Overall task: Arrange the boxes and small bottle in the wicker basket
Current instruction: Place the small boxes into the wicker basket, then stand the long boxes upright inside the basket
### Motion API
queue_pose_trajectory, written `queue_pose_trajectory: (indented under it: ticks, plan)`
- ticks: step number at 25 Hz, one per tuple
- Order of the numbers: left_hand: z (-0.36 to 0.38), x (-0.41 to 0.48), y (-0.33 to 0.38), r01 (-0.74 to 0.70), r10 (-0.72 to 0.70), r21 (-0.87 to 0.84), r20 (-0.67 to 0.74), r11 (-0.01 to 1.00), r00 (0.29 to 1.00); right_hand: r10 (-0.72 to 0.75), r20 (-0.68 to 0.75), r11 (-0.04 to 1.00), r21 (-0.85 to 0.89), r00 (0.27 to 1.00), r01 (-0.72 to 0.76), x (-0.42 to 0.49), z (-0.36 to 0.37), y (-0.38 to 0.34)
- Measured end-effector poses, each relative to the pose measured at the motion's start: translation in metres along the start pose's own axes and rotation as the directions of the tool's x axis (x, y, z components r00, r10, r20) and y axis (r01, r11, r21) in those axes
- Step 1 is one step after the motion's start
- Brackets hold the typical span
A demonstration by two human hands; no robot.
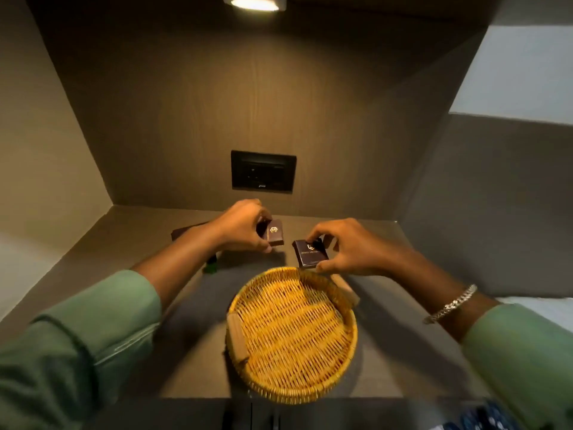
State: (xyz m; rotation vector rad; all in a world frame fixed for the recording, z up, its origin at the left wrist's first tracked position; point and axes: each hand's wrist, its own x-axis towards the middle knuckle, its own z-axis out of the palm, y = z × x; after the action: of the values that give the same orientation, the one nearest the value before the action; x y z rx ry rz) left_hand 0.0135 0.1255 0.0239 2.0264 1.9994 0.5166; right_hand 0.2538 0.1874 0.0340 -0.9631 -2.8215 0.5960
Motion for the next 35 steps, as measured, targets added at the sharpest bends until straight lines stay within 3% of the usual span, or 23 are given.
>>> queue_pose_trajectory:
  ticks: [6,11,16,27,29,32,34,35]
  plan:
    - [0.038,-0.060,0.038,-0.250,0.227,0.085,0.218,0.964,0.949,-0.136,0.185,0.990,0.004,0.973,0.138,-0.089,0.030,-0.024]
    - [0.059,-0.074,0.056,-0.374,0.294,0.137,0.401,0.917,0.868,-0.188,0.262,0.982,0.044,0.946,0.183,-0.098,0.045,-0.022]
    - [0.061,-0.076,0.065,-0.370,0.269,0.145,0.459,0.918,0.847,-0.206,0.336,0.979,0.063,0.919,0.196,-0.084,0.053,-0.017]
    - [0.056,-0.076,0.064,-0.288,0.206,0.124,0.443,0.950,0.872,-0.271,0.331,0.959,0.015,0.904,0.281,-0.090,0.051,-0.019]
    - [0.038,-0.079,0.054,-0.187,0.174,0.001,0.363,0.982,0.916,-0.278,0.266,0.958,0.009,0.923,0.286,-0.085,0.042,-0.021]
    - [0.000,-0.093,0.020,-0.071,0.052,-0.196,-0.100,0.978,0.994,-0.292,0.127,0.956,0.023,0.948,0.291,-0.064,0.018,-0.024]
    - [-0.014,-0.105,-0.015,0.116,-0.196,-0.226,-0.372,0.967,0.907,-0.280,0.085,0.960,0.041,0.956,0.278,-0.037,0.003,-0.028]
    - [-0.015,-0.109,-0.031,0.273,-0.346,-0.227,-0.414,0.935,0.842,-0.273,0.070,0.962,0.045,0.959,0.271,-0.021,0.000,-0.030]
